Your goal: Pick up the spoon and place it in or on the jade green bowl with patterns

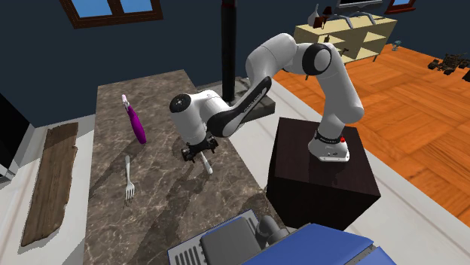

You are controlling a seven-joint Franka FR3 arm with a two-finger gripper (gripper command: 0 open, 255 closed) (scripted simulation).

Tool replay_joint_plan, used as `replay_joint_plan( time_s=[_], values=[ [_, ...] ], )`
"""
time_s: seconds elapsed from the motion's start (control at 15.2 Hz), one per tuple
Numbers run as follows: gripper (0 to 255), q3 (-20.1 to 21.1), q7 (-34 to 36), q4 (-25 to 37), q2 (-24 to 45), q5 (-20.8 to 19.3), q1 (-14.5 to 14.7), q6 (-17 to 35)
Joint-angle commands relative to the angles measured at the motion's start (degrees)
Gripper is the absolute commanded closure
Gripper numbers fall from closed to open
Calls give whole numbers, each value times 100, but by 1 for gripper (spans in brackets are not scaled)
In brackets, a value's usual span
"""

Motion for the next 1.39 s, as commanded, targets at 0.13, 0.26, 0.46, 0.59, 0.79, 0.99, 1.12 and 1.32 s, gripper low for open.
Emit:
replay_joint_plan(
  time_s=[0.13,0.26,0.46,0.59,0.79,0.99,1.12,1.32],
  values=[
    [0,0,1,-4,-1,0,-1,3],
    [255,0,1,-4,-1,0,-1,3],
    [255,0,-2,-3,-3,1,-3,1],
    [255,0,-2,-2,-3,1,-2,0],
    [255,0,1,-5,-1,-1,-1,5],
    [255,32,-51,96,-86,52,-4,-165],
    [255,50,-86,171,-138,84,-2,-282],
    [255,76,-138,298,-208,129,4,-462]
  ],
)
